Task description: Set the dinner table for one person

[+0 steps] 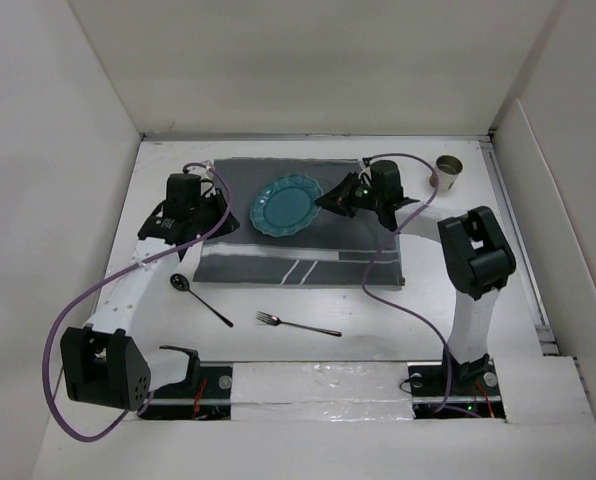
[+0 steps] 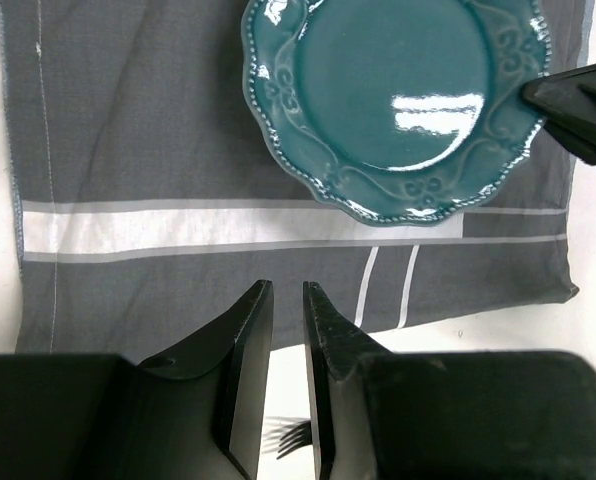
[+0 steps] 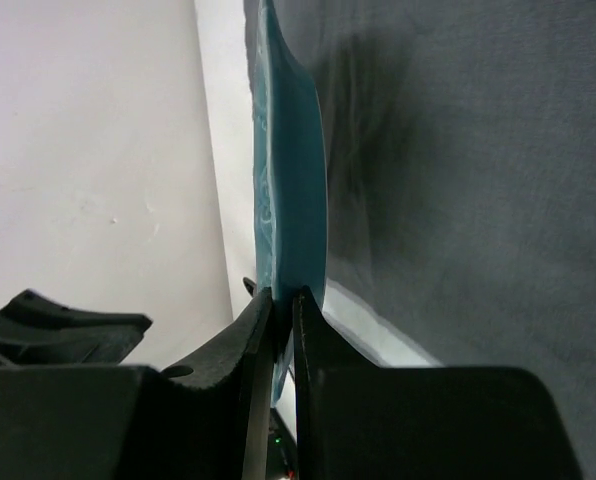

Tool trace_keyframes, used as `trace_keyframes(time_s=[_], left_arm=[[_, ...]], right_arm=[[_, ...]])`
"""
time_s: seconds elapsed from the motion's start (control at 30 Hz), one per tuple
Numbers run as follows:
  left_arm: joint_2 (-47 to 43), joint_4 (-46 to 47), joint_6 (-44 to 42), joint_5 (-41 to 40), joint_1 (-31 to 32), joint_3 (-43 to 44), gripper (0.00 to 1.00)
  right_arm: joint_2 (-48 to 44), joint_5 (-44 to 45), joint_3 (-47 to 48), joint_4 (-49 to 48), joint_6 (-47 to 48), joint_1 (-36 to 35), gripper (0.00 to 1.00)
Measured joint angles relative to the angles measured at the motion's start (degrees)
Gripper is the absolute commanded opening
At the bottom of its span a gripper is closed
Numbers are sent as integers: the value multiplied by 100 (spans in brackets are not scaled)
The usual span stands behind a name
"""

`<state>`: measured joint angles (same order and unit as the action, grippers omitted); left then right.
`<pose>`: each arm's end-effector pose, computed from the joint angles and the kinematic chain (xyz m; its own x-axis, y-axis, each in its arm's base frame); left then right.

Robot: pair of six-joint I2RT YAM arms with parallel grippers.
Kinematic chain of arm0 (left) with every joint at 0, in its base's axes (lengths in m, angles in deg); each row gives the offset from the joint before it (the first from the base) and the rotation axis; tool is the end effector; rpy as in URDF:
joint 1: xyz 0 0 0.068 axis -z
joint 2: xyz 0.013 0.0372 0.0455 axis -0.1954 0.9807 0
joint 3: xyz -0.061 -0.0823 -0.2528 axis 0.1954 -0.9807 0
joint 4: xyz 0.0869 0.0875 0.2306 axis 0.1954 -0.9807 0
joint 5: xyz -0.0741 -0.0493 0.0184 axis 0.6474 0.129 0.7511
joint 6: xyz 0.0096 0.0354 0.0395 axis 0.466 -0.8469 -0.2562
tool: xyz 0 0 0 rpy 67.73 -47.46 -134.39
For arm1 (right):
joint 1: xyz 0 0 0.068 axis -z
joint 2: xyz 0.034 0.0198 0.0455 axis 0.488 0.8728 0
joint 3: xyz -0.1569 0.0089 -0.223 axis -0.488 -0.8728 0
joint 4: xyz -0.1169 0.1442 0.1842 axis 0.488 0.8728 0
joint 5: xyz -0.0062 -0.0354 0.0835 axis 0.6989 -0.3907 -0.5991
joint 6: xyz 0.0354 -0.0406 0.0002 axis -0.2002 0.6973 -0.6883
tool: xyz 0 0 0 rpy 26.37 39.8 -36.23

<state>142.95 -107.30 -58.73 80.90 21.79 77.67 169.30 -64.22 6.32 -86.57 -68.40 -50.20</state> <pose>0.2646 -0.0576 0.3040 -0.6438 -0.2283 -0.7303 0.1544 0.8961 -0.4162 0.3958 0.1728 0.1924 -0.8546 0.4618 -0.2373 -0.0356 0.4038 0.9141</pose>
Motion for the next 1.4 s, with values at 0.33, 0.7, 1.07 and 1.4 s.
trace_keyframes(time_s=[0.33, 0.7, 1.07, 1.4], left_arm=[[-116, -17, 46, -160, 0, -2, 17], [326, -4, 39, -304, 0, 216, 17], [492, 306, 68, 2, 0, 588, 0], [496, 404, -107, 20, 0, 592, 14]], right_arm=[[297, 87, -332, -57, 127, 4, 4], [273, 629, 483, 2011, 1530, 61, 67], [-732, 1908, 1486, 3757, 3032, 1720, 0], [-131, 3838, 3121, 4780, 3497, 3241, 51]])
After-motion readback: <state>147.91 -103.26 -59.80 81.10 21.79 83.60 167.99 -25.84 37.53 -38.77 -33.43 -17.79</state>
